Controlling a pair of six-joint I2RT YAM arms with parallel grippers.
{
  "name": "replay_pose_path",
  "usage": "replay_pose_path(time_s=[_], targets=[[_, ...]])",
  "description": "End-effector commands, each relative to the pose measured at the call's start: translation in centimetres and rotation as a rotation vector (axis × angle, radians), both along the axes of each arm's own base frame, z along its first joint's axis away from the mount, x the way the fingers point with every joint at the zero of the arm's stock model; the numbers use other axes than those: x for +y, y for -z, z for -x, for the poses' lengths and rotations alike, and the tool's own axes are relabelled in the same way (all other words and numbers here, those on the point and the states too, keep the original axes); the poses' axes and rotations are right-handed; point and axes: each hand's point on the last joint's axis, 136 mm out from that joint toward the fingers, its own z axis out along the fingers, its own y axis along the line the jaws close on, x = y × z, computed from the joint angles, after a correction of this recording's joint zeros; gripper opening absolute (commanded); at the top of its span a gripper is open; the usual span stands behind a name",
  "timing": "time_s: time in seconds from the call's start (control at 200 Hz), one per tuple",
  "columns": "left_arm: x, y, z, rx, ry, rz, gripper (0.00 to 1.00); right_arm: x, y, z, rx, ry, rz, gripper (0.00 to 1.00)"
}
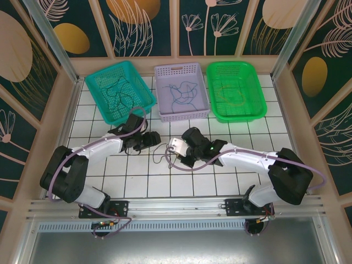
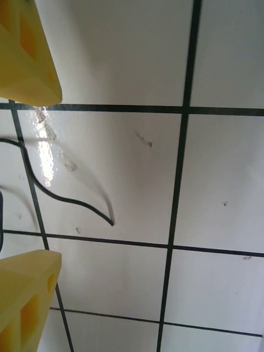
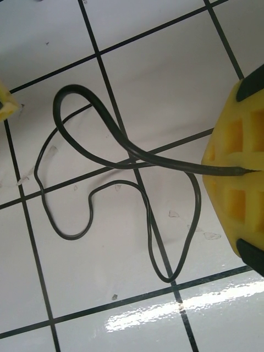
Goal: Untangle the cables
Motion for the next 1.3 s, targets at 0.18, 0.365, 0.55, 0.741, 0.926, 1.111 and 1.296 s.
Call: replay_pose_path(time_s=[0.18,0.365,0.55,0.741,0.926,1.111,1.296], targets=[[-1.8,0.8,-0.5,-0.033,0.316,-0.179,0.66,0.4,-1.6,-0.4,-0.061,-0.043,-0.046,0.0],[-2.4,2.6,-1.0,0.028,0.4,-0.248,0.66,0.3,-1.8,-0.3,-0.067,-0.041,-0.052,0.0],[-3.3,3.9,0.1,0.075,0.46,-0.247,0.62,0.3,-1.9,-0.5,-0.071,-0.04,-0.057,0.0],[-3.4,5.9,1.3,0.129,0.483,-0.293,0.5,0.4,-1.9,-0.6,-0.068,-0.034,-0.052,0.0],[-3.1,6.5,0.7,0.144,0.442,-0.322,0.03,0.3,-2.0,-0.6,-0.069,-0.027,-0.057,0.0],[-2.4,-0.3,-3.9,-0.05,0.26,-0.375,0.0,0.2,-2.3,-0.7,-0.075,-0.018,-0.063,0.0],[1.1,-15.9,-9.6,-0.346,-0.012,-0.282,0.0,0.2,-2.5,-0.6,-0.065,-0.009,-0.069,0.0]])
